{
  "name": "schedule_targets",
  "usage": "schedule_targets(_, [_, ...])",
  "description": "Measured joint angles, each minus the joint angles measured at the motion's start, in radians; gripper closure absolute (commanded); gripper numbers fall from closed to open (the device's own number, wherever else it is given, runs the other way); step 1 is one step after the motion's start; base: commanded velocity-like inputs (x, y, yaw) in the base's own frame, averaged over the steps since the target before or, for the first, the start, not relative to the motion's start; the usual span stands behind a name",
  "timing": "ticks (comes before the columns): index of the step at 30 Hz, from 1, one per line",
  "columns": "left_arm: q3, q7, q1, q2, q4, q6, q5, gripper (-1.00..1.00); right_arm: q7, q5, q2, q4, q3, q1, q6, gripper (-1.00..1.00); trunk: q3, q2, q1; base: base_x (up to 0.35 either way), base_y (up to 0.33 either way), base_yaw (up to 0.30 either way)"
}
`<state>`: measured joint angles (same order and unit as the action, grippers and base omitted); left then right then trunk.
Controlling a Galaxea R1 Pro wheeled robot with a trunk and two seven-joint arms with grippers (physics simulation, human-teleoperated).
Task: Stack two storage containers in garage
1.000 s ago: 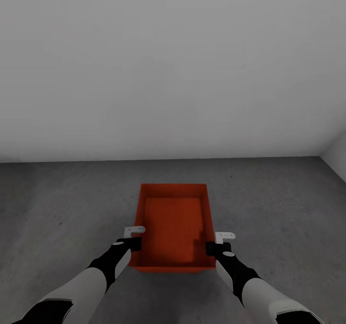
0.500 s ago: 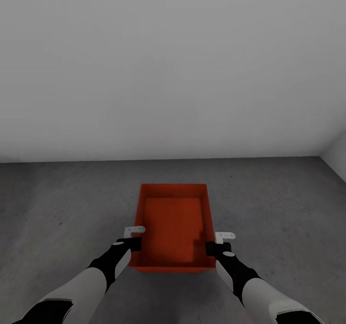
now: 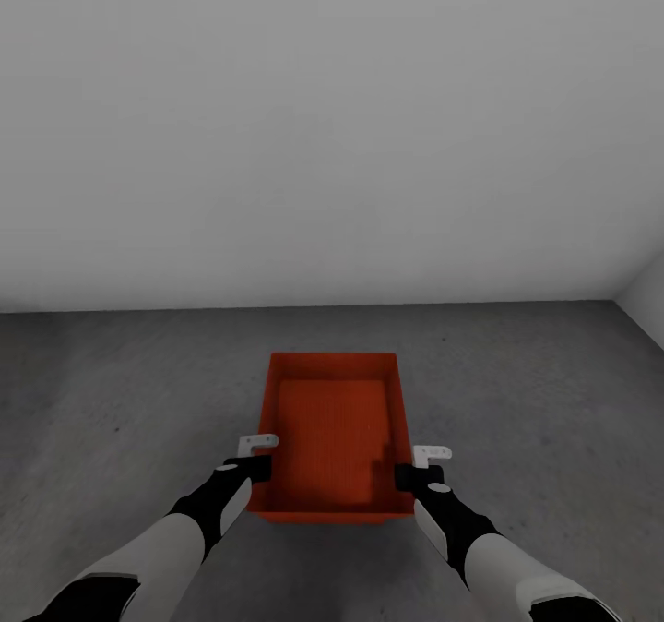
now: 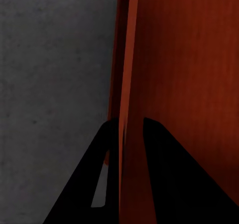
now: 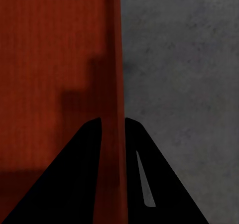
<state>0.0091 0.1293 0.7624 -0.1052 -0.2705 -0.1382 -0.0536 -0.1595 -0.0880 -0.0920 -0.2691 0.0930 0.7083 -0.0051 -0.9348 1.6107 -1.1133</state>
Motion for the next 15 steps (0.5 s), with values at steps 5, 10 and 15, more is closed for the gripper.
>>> schedule_targets(5, [0.0,0.0,0.0,0.0,0.0,-0.001,0.0,1.0,0.0,0.0,0.0,0.0,0.0,0.0,0.0,1.0,0.0,0.0,0.0,0.0,0.0,0.0])
schedule_targets(10, [0.0,0.0,0.0,0.0,0.0,0.0,0.0,1.0,0.0,0.0,0.0,0.0,0.0,0.0,0.0,1.0,0.0,0.0,0.0,0.0,0.057,0.0])
schedule_targets(15, [0.001,0.0,0.0,0.0,0.001,0.001,0.0,1.0,0.0,0.0,0.0,0.0,0.0,0.0,0.0,1.0,0.0,0.0,0.0,0.0,0.036,0.0])
